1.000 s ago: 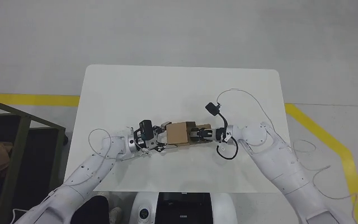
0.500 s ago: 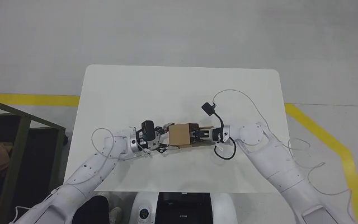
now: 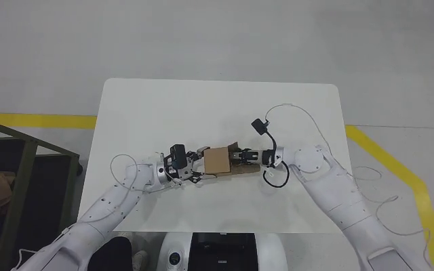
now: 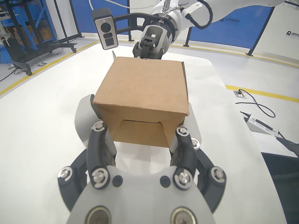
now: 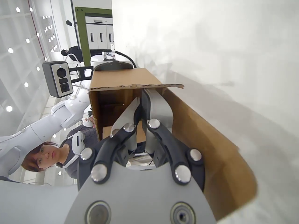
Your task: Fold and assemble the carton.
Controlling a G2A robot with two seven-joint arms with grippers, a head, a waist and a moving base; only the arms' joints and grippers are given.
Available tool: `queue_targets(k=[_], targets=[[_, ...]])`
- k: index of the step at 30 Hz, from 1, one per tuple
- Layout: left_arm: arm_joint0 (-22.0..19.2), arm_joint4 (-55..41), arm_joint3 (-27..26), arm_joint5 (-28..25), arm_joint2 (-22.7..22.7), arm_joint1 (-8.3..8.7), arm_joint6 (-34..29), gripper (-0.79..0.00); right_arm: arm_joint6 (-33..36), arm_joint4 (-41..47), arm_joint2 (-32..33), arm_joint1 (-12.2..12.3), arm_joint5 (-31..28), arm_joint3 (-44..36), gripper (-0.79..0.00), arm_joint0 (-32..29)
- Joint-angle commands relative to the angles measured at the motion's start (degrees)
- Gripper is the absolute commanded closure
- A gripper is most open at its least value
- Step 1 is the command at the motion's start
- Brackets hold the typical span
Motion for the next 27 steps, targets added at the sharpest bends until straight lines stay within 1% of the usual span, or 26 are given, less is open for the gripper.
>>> queue_targets(k=[1, 7, 13, 20, 27], targets=[[0.28, 0.18, 0.02, -0.11, -0.31, 0.15, 0.08, -0.502, -0.1, -1.4, 1.71, 0.63, 1.36, -1.68, 0.0, -0.84], [1.69, 0.94, -1.67, -1.53, -0.71, 0.63, 0.29, -0.508, -0.65, -6.65, 5.7, 2.2, 5.52, -6.87, 0.0, -3.26], [2.96, 1.59, -3.28, -2.54, -1.04, 1.07, 0.44, -0.52, -1.29, -9.32, 7.61, 2.81, 6.9, -8.64, 0.0, -3.61], [3.29, 1.54, -4.0, -2.62, -1.46, 1.29, 0.32, -0.526, 1.24, -6.95, 6.37, 2.47, 3.62, -8.42, 0.0, -2.43], [2.49, 0.28, -2.91, -1.56, -1.58, 1.04, -0.18, -0.511, 2.19, -5.19, 4.41, 1.92, 3.03, -7.95, 0.0, -1.62]])
